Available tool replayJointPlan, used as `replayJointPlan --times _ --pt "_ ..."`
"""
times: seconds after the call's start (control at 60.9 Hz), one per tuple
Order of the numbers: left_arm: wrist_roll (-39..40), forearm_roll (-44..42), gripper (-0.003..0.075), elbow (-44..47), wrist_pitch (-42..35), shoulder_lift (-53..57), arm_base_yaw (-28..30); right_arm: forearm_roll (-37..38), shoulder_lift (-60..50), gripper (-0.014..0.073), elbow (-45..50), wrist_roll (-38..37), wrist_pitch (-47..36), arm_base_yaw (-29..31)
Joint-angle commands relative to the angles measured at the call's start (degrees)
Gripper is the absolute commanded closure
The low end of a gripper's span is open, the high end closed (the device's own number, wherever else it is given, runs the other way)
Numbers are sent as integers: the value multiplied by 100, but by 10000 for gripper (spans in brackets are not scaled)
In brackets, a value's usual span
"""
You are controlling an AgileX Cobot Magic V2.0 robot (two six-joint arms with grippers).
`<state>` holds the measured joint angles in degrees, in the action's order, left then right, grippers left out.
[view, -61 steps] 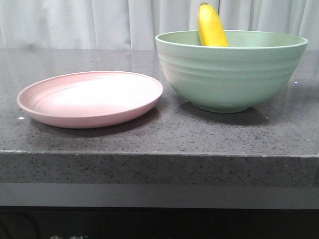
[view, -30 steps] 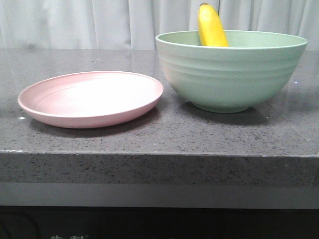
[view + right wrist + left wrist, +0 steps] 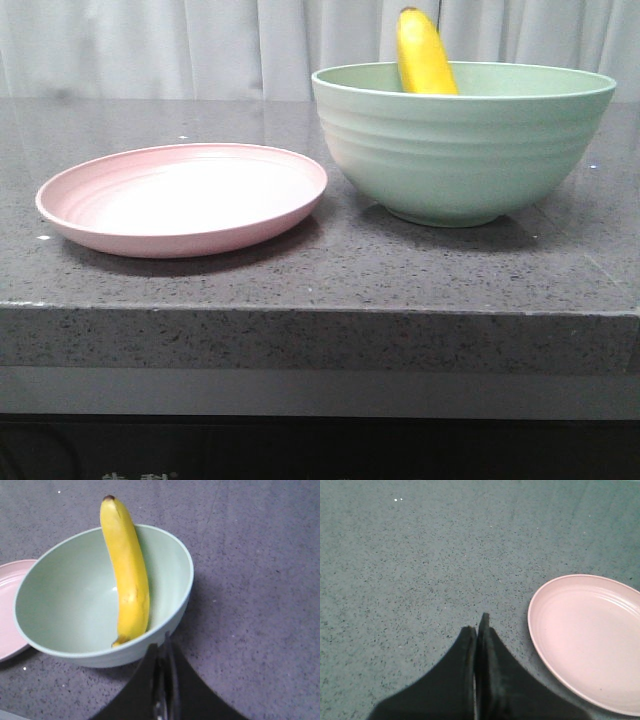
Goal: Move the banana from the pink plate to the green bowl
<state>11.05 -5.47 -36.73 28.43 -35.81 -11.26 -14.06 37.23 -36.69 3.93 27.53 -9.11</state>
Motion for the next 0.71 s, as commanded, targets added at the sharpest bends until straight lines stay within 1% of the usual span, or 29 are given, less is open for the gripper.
replayJointPlan --times 0.0,0.131,0.197,0.295,0.41,0.689 --pt "17 38 738 339 -546 689 6 -18 -731 652 534 59 -775 -10" --pt "17 62 738 925 -522 1637 6 -18 -1827 652 1359 59 -974 -10" --pt "17 76 738 1139 -522 2061 6 -18 -2277 652 1580 59 -1021 -10" --pt "17 76 738 1312 -522 2544 6 -18 -2743 652 1661 59 -1080 -10" --pt "17 76 738 1391 -522 2792 6 -18 -3007 652 1661 59 -1086 -10" --pt "17 76 738 1439 -537 2803 6 -18 -3014 652 1661 59 -1064 -10"
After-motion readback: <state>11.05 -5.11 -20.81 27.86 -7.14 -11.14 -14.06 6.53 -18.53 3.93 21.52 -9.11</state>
